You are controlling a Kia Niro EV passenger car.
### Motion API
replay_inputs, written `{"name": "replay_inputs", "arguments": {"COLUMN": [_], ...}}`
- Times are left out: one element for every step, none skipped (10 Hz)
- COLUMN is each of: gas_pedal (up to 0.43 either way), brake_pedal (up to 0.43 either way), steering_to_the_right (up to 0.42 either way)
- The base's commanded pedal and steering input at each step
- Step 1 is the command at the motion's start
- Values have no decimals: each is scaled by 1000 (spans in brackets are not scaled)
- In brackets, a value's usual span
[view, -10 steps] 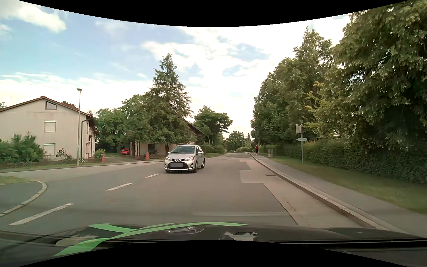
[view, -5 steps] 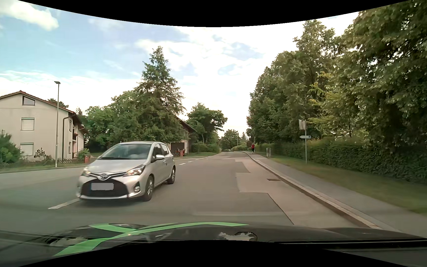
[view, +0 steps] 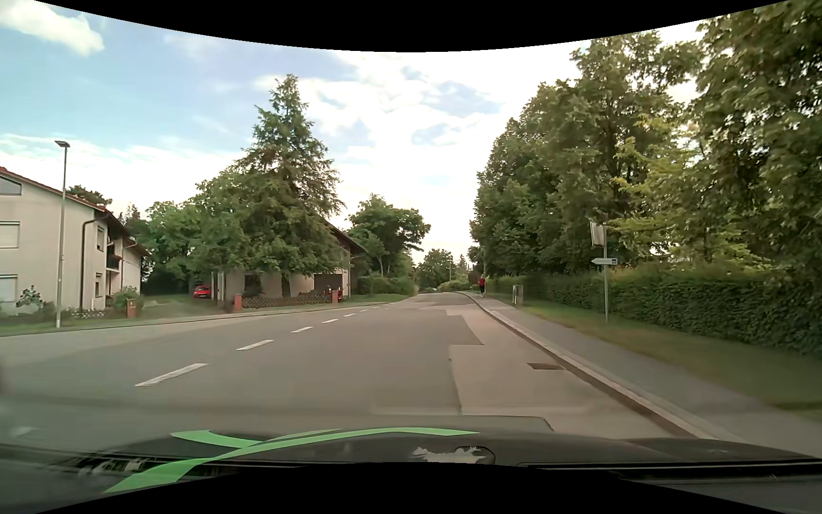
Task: Follow the waypoints while adhering to traffic rules and regulations
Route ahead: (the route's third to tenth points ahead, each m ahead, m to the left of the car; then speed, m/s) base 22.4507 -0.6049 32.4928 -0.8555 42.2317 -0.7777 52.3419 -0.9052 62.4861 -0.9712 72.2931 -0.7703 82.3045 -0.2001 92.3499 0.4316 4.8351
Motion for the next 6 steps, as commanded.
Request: {"name": "replay_inputs", "arguments": {"gas_pedal": [189,189,189,189,189,177], "brake_pedal": [0,0,0,0,0,0], "steering_to_the_right": [34,31,24,15,5,3]}}
